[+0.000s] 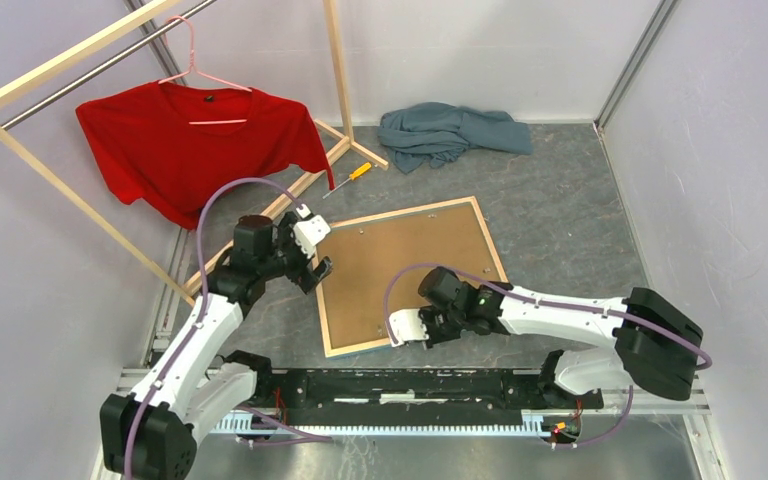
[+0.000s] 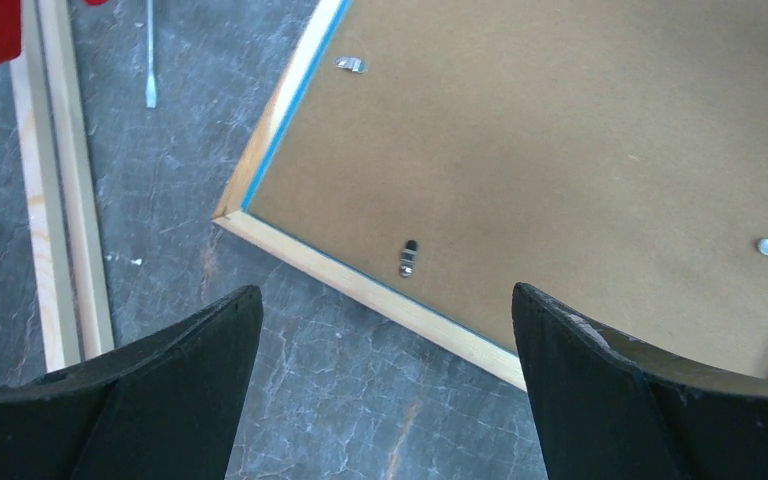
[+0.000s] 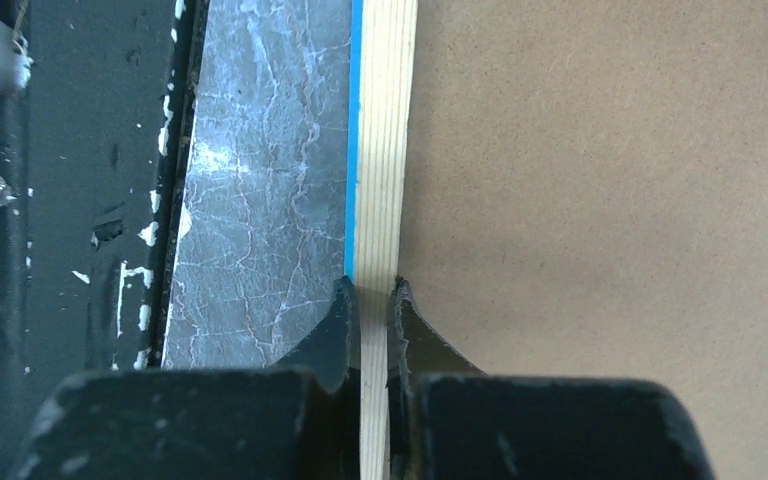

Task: Take the photo out of the frame
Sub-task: Turn over the photo frame at the center of the board.

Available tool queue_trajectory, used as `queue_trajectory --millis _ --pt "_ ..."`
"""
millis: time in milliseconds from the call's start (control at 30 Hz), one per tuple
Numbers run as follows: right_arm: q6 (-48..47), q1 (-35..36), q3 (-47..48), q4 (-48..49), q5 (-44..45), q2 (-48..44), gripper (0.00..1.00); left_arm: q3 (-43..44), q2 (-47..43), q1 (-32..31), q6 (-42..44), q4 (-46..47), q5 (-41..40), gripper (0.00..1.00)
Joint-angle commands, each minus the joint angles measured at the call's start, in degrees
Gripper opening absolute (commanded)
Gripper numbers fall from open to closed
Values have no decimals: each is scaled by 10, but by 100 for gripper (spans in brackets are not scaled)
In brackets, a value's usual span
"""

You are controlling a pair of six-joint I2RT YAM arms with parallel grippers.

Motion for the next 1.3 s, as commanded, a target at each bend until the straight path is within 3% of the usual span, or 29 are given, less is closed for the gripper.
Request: queue_trajectory --millis 0,267,500,767,1267 --pt "12 -28 67 -11 -39 -13 0 37 -21 2 51 -40 72 100" --pt "27 -99 152 -87 -116 -1 0 118 -1 -18 127 -149 141 100" --pt "36 -139 222 -143 -156 17 0 155 3 -144 142 -197 55 100" --pt "43 -176 285 -190 -207 54 0 243 5 -211 183 -289 28 100" --pt "68 -235 434 -267 -280 144 0 156 -30 -282 205 -215 -136 100"
